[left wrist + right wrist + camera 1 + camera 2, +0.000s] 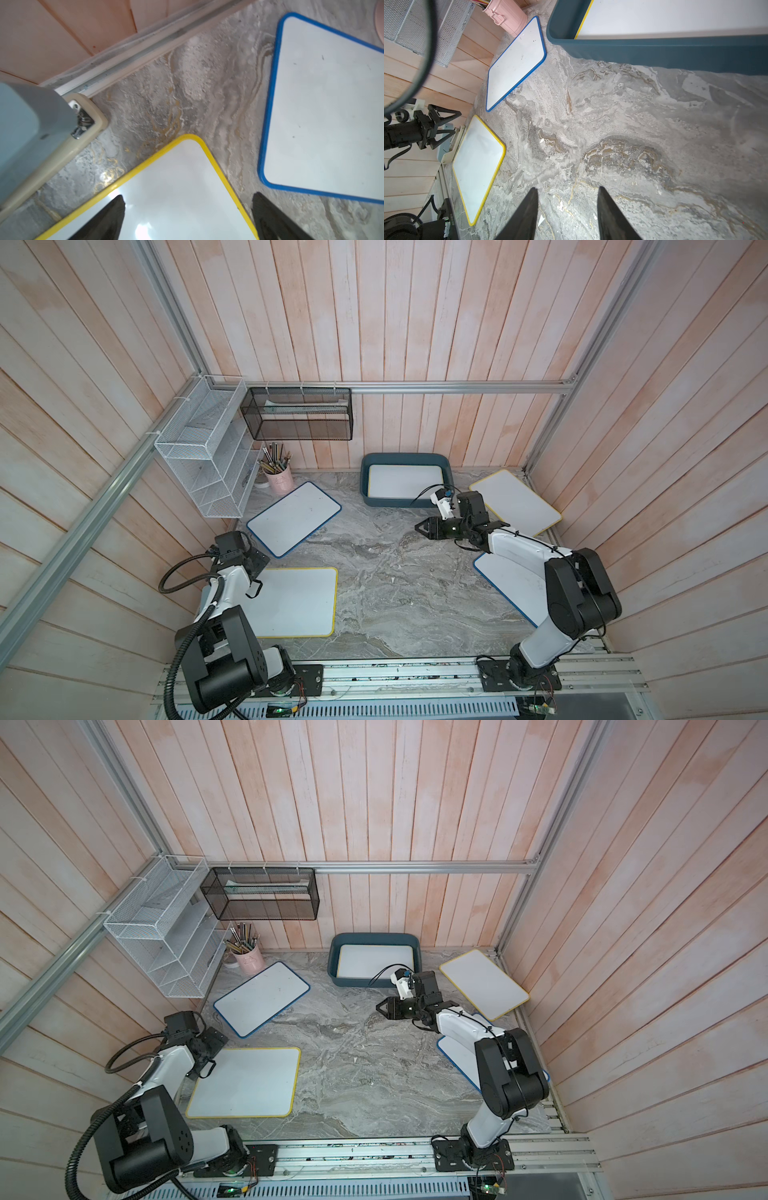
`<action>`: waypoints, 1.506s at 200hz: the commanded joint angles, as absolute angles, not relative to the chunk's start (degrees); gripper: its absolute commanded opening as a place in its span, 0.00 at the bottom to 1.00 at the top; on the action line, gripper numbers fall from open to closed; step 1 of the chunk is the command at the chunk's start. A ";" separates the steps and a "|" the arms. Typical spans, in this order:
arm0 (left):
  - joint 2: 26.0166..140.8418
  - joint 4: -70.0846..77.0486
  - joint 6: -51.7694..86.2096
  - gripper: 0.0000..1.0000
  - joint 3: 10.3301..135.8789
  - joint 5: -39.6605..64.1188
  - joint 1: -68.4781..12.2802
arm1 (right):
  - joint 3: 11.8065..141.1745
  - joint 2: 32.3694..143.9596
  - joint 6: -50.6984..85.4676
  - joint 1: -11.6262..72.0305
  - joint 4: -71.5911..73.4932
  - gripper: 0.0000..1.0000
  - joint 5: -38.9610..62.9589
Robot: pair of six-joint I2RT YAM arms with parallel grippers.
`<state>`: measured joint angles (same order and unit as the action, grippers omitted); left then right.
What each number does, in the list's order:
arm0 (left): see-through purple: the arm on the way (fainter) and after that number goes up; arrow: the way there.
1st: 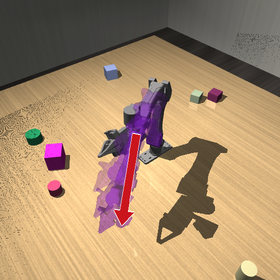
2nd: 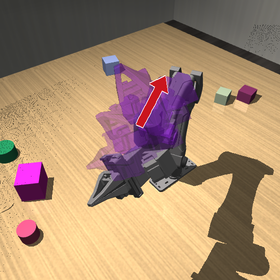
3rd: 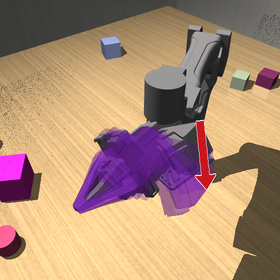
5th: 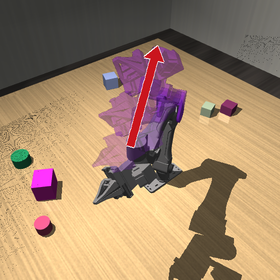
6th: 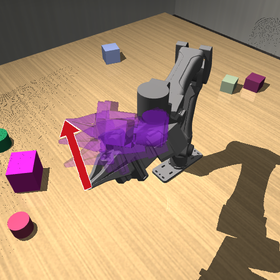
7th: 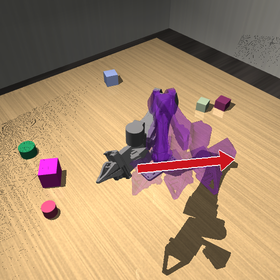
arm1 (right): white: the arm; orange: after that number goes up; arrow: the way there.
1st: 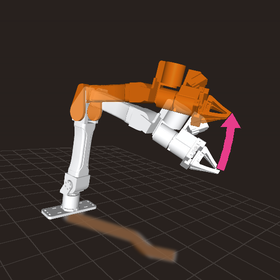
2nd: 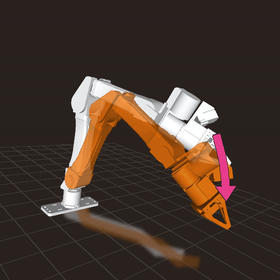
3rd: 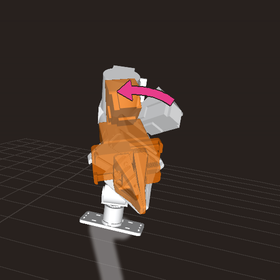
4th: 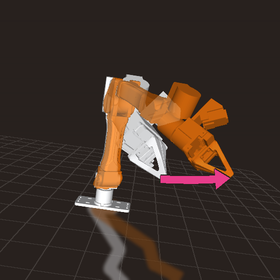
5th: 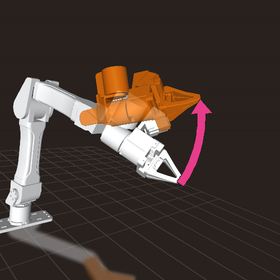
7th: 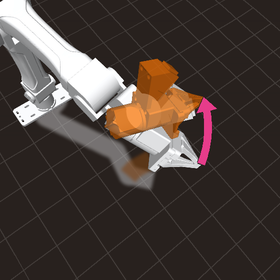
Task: Put the whiteboard into the storage box
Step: Move the whiteboard to the center of the board.
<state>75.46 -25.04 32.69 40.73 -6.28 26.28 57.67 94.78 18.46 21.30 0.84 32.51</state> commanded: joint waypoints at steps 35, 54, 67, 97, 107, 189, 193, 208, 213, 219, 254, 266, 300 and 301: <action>81.27 -22.32 34.63 0.96 40.15 -5.64 29.73 | 56.54 92.29 18.21 21.27 0.79 0.47 32.90; 83.64 -22.26 34.41 0.96 40.19 -4.56 29.93 | 56.59 92.12 18.04 21.20 0.56 0.47 32.86; 84.69 -22.41 34.63 0.96 39.78 -4.22 30.18 | 56.64 91.96 17.94 21.22 0.53 0.48 32.61; 85.08 -20.36 34.02 0.96 37.25 -2.58 31.75 | 56.85 91.33 17.45 21.09 0.01 0.47 31.62; 85.00 -19.75 33.84 0.96 36.61 -1.69 32.36 | 56.76 91.07 17.44 21.09 0.04 0.48 31.62; 76.03 -19.75 36.79 0.84 27.50 11.60 31.49 | 56.83 90.49 17.31 20.11 0.11 0.48 30.79; 75.34 -19.57 37.30 0.84 26.80 12.18 30.80 | 56.90 90.38 17.29 19.98 0.17 0.48 30.84; 73.69 -19.56 39.60 0.83 25.29 13.45 27.89 | 56.84 90.30 17.27 19.56 0.21 0.48 30.90; 73.50 -19.68 40.31 0.83 25.00 13.57 26.74 | 56.81 90.34 17.23 19.39 0.26 0.48 30.96; 73.39 -19.69 41.14 0.83 24.65 13.94 25.61 | 56.82 90.32 17.34 19.20 0.33 0.48 31.03; 72.54 -17.23 47.81 0.79 20.79 16.74 16.79 | 55.90 90.54 19.10 19.26 0.93 0.48 34.34; 71.76 -16.74 49.78 0.79 19.52 16.66 14.21 | 55.21 90.49 19.28 19.82 -0.41 0.48 35.65; 69.49 -18.04 50.17 0.79 18.61 14.47 12.30 | 49.28 86.29 22.12 25.02 -4.34 0.48 37.03; 69.46 -18.12 50.14 0.79 18.66 14.35 12.30 | 49.07 86.21 22.27 25.25 -4.41 0.48 37.24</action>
<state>68.03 -6.83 46.87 22.65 13.85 13.06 53.32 89.91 19.55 21.32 -0.49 33.69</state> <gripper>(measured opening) 0.790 0.476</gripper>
